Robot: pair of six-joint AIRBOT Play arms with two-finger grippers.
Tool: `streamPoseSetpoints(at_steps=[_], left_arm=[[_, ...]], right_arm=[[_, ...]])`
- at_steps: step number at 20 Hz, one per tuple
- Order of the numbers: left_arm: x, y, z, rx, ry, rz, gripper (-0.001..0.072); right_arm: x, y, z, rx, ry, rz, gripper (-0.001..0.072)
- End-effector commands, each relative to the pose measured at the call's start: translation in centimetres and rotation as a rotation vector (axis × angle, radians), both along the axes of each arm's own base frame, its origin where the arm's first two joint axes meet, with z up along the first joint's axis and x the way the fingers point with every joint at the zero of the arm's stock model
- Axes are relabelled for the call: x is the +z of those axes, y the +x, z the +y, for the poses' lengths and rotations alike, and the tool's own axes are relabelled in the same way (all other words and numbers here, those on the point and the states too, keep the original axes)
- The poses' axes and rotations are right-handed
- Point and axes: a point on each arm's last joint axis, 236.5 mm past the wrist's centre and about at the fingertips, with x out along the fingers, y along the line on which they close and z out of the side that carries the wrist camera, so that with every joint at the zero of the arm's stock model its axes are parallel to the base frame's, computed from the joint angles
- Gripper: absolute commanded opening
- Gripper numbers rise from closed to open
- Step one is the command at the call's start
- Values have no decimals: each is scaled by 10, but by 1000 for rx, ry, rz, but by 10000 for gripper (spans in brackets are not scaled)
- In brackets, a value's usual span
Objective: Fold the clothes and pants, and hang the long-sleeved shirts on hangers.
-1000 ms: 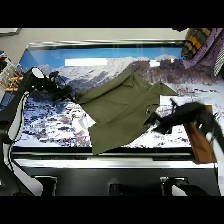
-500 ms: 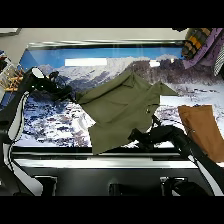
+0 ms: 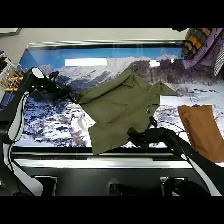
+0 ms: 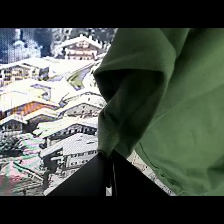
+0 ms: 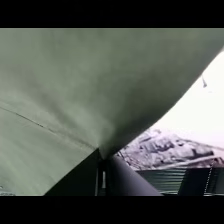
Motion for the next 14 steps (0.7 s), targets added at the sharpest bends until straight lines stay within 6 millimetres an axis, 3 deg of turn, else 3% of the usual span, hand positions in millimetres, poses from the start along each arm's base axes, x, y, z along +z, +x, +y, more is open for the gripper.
streamPoseSetpoints(at_steps=[1, 4, 6, 7, 9, 11, 12, 14], left_arm=[[3, -1, 0, -10, -1, -4, 14], [25, 2, -1, -45, -1, -70, 13], [61, 11, 1, -55, 5, -163, 13], [89, 17, 3, -50, 5, -228, 13], [160, 25, 10, -31, 8, -393, 13], [246, 21, 19, -3, 25, -594, 13], [289, 12, 23, 24, 30, -696, 13], [379, -24, 29, 91, 31, -901, 13]], right_arm=[[10, 11, 4, -20, 15, -54, 28], [59, 35, 6, 26, 23, -225, 28], [108, 56, 4, 79, -4, -373, 28], [138, 65, -3, 96, -20, -432, 28], [204, 82, -25, 107, -57, -565, 28], [286, 89, -50, 127, -94, -751, 28], [332, 84, -61, 142, -120, -857, 28], [420, 59, -75, 179, -173, -1083, 27]])
